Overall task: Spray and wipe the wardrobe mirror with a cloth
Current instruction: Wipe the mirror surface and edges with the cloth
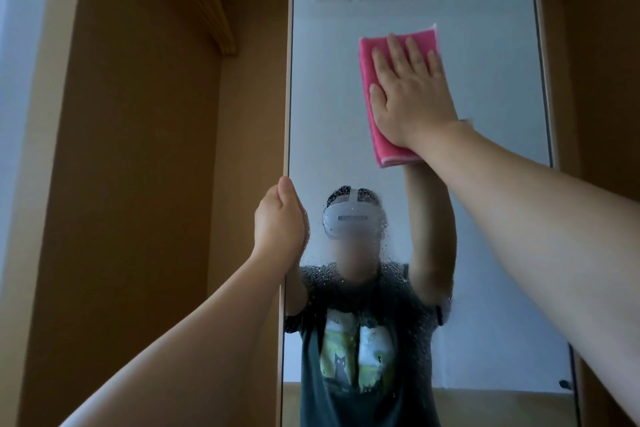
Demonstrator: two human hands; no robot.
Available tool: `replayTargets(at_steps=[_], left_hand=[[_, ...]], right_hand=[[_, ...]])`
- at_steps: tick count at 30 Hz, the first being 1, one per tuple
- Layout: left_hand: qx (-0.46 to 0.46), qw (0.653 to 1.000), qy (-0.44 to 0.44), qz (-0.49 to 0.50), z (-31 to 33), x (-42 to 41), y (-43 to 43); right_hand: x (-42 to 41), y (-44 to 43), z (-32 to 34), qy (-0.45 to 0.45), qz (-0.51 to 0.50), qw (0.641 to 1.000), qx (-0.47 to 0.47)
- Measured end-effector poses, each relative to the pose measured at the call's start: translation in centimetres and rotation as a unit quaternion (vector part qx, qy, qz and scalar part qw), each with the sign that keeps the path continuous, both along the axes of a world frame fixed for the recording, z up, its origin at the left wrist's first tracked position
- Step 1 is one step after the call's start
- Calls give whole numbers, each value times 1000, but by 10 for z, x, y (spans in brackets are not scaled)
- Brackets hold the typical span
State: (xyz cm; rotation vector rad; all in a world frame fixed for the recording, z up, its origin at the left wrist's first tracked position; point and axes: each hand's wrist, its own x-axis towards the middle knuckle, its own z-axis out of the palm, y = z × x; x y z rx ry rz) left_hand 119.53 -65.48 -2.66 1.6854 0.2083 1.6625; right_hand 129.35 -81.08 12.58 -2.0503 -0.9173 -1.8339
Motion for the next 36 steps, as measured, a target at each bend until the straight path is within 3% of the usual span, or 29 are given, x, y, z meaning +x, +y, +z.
replayTargets(at_steps=[13, 28, 36], left_hand=[[-6, 1000, 6, 19, 1, -1, 0], [-4, 1000, 16, 17, 1, -6, -3], [13, 997, 75, -24, 3, -18, -2]], right_hand=[[-3, 0, -22, -17, 10, 999, -25], [-19, 11, -150, -50, 26, 994, -89], [-20, 17, -187, -67, 53, 990, -113]])
